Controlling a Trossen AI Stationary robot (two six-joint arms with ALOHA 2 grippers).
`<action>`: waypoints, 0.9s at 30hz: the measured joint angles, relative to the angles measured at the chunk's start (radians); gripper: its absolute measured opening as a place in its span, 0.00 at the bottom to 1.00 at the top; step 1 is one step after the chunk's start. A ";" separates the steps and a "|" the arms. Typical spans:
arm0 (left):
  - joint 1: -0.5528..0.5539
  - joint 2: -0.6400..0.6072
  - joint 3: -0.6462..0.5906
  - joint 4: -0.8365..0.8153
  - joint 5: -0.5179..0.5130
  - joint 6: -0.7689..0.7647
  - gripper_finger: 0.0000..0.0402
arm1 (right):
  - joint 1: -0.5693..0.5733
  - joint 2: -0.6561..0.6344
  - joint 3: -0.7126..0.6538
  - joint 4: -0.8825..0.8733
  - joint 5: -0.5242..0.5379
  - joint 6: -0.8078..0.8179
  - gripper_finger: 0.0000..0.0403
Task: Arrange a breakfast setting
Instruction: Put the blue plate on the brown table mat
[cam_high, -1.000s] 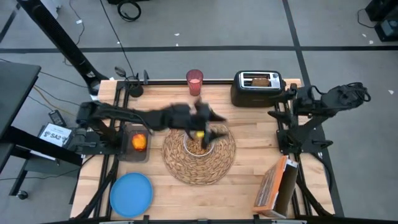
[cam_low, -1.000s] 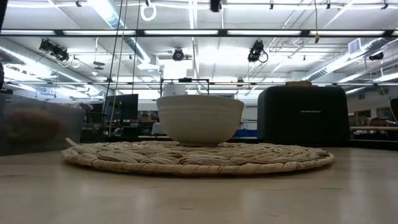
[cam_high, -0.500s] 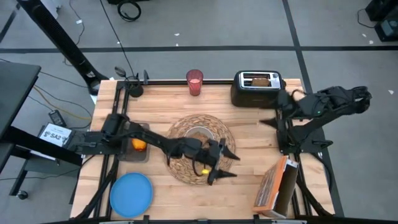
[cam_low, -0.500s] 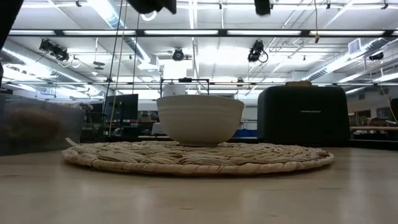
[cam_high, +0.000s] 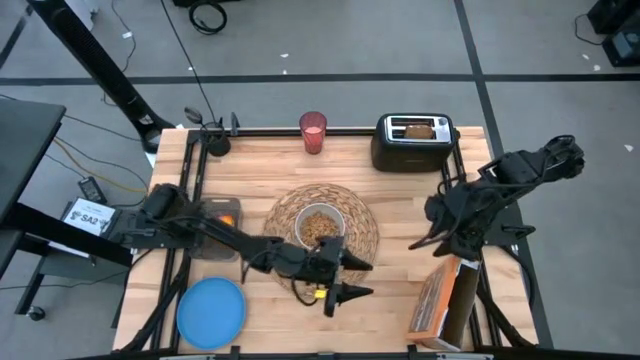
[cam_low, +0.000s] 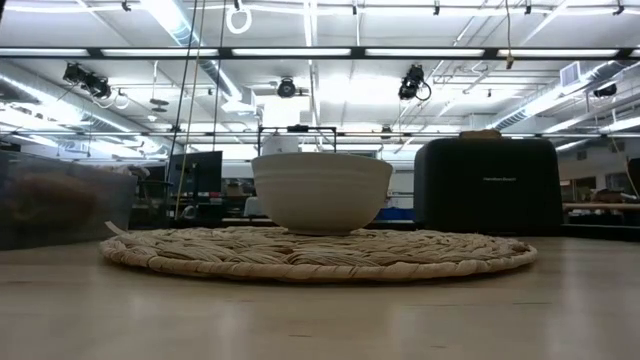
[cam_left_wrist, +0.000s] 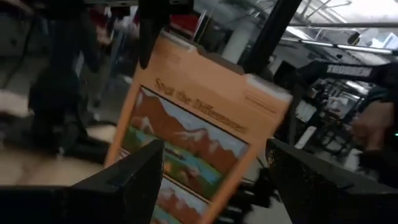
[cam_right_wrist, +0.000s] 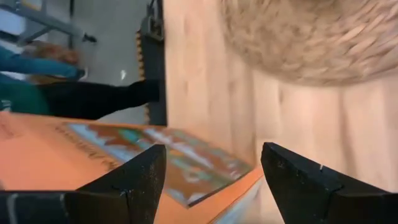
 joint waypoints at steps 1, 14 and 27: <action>-0.010 -0.026 0.000 -0.047 -0.002 -0.029 0.71 | 0.010 -0.003 0.002 -0.001 -0.015 0.017 0.66; -0.242 -0.293 0.001 -0.804 0.005 -0.820 0.71 | 0.122 -0.037 0.004 -0.032 -0.051 0.045 0.66; -0.432 -0.266 0.000 -1.311 0.137 -1.544 0.70 | 0.126 -0.039 0.004 -0.014 0.090 0.004 0.66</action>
